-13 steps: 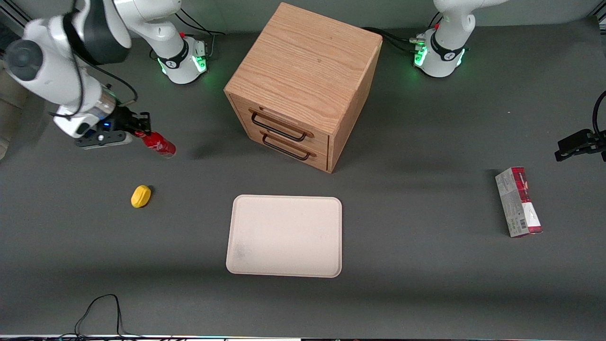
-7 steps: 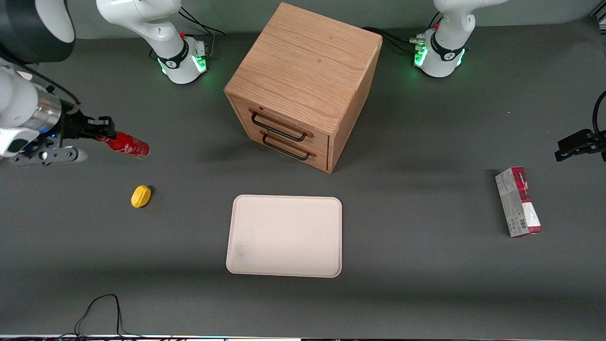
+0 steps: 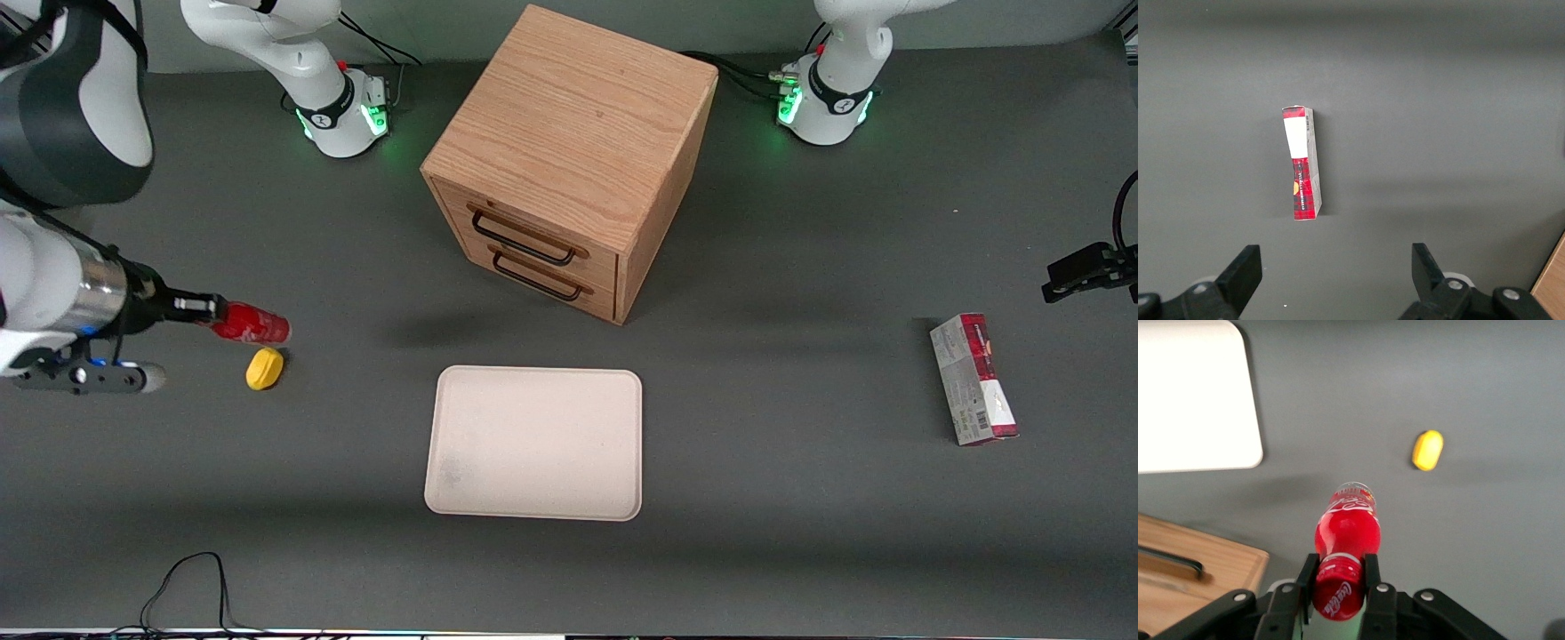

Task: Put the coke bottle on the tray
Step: 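Lift the bottle and carry it toward the cream tray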

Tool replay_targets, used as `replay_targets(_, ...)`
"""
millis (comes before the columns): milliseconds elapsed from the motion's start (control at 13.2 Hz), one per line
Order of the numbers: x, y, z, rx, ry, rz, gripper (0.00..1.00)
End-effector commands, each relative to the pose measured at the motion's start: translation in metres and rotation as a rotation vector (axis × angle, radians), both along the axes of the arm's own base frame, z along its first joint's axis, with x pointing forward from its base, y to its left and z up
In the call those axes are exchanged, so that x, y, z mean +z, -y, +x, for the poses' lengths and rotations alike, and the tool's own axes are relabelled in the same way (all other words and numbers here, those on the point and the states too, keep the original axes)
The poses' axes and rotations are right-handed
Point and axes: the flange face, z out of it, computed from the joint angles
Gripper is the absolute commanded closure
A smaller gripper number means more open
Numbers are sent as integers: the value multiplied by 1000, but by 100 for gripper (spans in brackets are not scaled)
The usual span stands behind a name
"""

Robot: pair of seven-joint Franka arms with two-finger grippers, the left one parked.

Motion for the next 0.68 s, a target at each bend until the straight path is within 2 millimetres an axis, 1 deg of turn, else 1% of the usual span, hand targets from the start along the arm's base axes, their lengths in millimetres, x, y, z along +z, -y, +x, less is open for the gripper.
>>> replay_targets(0,-21,-50,31,-127,66,33,100)
replay_targets(76,-44,-66,42,-181,79,37,100)
replay_targets(228,-78,-96,57,-210,122,49,100)
replay_targets(380,-107,-115,70,-200,163,64,100)
replay_targets(532,-146,-140,81,-198,204,65,100)
replay_targets(608,-161,-148,85,-197,226,45,100)
